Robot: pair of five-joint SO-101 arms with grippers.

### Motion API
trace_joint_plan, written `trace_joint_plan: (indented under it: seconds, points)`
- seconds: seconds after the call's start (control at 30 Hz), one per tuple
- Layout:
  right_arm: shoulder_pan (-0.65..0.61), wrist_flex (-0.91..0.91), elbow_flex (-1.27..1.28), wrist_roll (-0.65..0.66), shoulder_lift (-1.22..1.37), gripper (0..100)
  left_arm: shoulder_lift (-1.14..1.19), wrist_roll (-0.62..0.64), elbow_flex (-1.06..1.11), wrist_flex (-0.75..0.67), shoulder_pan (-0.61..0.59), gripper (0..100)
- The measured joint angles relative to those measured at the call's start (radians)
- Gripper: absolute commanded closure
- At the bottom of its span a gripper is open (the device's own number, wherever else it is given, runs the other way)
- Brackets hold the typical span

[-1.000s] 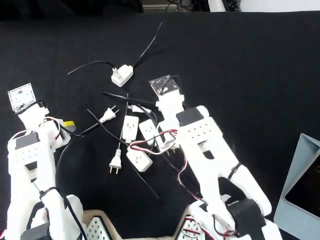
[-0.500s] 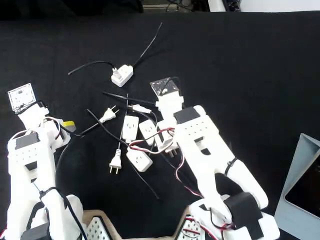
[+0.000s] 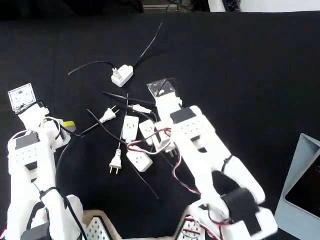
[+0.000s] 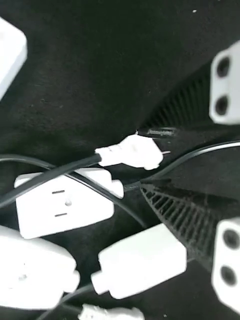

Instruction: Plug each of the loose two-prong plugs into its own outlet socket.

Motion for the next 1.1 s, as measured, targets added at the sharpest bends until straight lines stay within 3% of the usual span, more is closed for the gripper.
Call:
trace_joint_plan:
  seconds: [0.43, 0.63, 1.1]
  points:
    - [0.017, -0.032, -0.057, -0.002, 0.196, 87.4, 0.0, 0.0, 0.0, 0.0, 0.0, 70]
    - [0.018, -0.032, -0.057, -0.002, 0.198, 98.8, 0.0, 0.0, 0.0, 0.0, 0.0, 70]
    - [0.018, -0.026, -0.064, 0.043, 0.204, 96.9, 0.0, 0.0, 0.012, 0.0, 0.0, 70]
